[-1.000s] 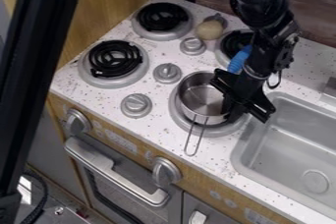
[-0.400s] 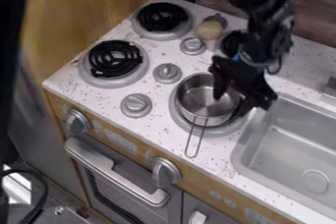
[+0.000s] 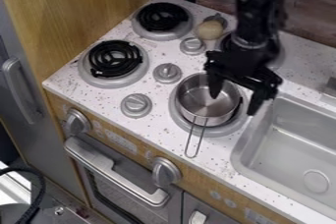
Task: Put the silver pot on the lower right burner
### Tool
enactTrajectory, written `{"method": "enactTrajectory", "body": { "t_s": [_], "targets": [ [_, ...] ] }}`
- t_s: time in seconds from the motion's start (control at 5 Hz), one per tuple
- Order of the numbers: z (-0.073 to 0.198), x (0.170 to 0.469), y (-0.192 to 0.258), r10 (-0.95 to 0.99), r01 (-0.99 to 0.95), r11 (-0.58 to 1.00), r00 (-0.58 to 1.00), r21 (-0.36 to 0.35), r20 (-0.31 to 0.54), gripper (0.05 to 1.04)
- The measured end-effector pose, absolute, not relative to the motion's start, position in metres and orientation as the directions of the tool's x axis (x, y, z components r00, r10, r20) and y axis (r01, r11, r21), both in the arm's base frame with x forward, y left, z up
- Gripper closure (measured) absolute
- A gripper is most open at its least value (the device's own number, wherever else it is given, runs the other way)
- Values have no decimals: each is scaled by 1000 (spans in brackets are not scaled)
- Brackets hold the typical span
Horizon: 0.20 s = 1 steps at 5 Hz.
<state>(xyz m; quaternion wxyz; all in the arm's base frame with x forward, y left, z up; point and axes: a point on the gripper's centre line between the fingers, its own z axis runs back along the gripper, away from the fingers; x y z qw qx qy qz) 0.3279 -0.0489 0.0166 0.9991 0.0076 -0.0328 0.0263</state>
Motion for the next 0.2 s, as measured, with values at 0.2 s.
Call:
{"method": "enactTrajectory", "body": {
  "t_s": [0.2],
  "targets": [
    [18,327,-38,81,-81,997,996,4,38,83]
  ]
}}
